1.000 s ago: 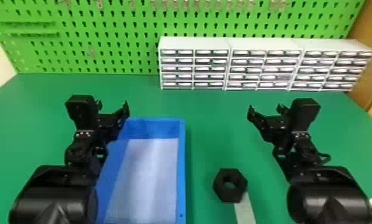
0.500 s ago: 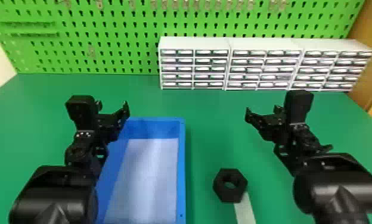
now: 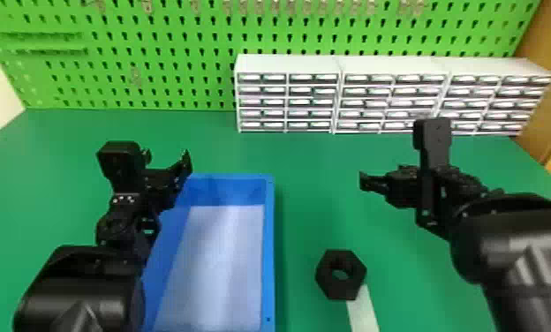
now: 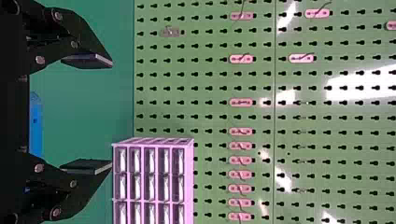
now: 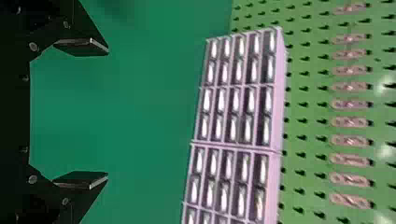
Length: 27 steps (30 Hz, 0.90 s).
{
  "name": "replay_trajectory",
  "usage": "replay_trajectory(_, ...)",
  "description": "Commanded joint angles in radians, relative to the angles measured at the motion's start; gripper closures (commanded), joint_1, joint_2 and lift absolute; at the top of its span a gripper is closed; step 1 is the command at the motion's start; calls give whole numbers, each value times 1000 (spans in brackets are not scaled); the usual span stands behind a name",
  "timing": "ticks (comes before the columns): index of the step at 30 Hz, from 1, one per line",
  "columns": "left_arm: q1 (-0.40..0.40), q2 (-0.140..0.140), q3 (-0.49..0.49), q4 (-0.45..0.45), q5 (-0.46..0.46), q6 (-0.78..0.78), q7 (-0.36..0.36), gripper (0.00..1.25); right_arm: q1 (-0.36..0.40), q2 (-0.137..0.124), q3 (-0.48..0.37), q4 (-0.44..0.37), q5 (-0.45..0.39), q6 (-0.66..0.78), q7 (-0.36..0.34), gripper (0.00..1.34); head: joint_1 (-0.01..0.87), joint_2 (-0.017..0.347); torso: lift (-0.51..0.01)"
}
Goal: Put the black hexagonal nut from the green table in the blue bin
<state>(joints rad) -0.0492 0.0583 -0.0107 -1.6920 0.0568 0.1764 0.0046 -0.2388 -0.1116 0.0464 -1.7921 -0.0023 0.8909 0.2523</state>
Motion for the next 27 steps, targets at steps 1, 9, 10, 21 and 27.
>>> replay_trajectory(1,0,0,1,0,1,0,0,486,-30,-3,17,-41,79,146,65,332,686,51,-96)
replay_trajectory(9,-1,0,1,0,1,0,0,486,-63,-30,75,-78,125,306,162,332,686,51,-96)
replay_trajectory(10,0,0,1,0,0,0,0,486,-66,-33,84,-82,131,327,173,332,686,51,-96)
replay_trajectory(21,-1,0,8,0,-3,0,0,486,-102,-60,210,-70,383,470,450,332,686,51,-96)
replay_trajectory(27,0,0,8,0,-5,0,0,486,-120,-79,271,-32,413,482,521,332,686,51,-96)
